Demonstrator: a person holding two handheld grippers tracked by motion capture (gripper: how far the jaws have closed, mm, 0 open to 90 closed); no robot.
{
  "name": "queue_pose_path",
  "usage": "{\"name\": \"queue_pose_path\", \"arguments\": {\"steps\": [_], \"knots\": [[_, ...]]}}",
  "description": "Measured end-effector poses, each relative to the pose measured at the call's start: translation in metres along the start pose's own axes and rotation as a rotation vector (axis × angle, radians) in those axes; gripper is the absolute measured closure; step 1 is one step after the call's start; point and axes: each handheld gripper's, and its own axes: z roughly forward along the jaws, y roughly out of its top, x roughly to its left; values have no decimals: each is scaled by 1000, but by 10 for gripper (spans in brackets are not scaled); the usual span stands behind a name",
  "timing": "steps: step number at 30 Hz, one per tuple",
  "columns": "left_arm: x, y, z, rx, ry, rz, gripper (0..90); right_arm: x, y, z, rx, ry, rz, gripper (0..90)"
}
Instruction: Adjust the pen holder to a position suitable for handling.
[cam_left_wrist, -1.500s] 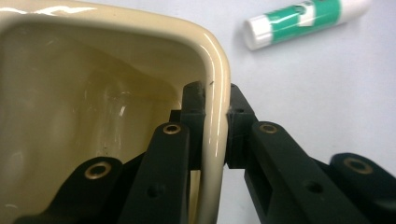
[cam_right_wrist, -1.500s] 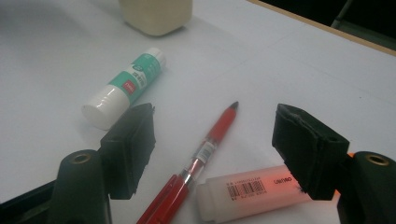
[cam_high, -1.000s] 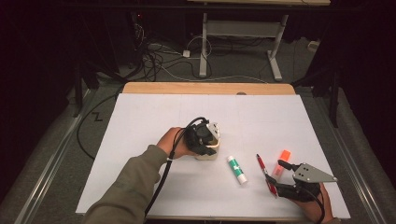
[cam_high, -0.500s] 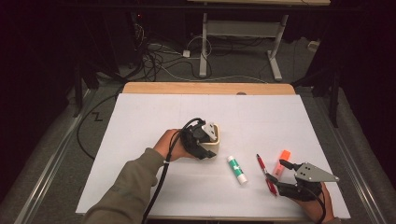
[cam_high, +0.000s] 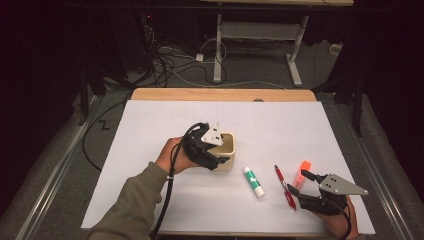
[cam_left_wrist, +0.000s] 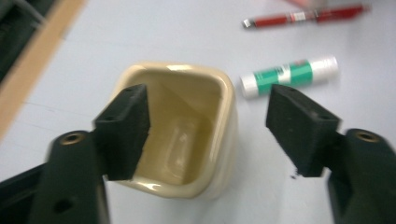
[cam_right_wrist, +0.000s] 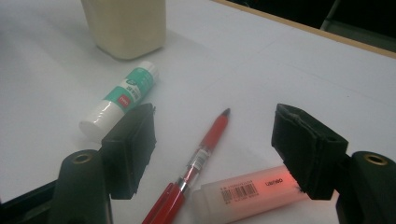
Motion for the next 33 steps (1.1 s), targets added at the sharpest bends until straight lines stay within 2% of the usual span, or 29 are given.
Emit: {"name": "queue_pose_path", "arguments": {"steps": [4,9,11,15,18,24,26,28,33], "knots": [[-10,-7,-15,-55,107,-5,247,0,1,-2,-14,-14,1,308],[-20,-20,-30,-110,197,-9,245,1,2,-3,-22,-36,-23,306],[-25,-28,-36,-135,246,-12,245,2,2,-4,-26,-43,-20,306],[-33,-45,-42,-160,283,-17,245,2,1,-6,-32,-62,-32,305],[-42,-59,-47,-170,337,12,245,2,2,-7,-32,-76,-44,305],[-53,-89,-54,-210,386,1,245,3,2,-9,-32,-93,-57,305],[-56,-99,-57,-217,416,4,245,3,3,-9,-34,-102,-62,305],[-59,-108,-59,-233,415,-19,245,4,4,-10,-36,-101,-63,305],[-67,-130,-57,-213,427,-59,244,6,6,-8,-30,-101,-74,305]]}}
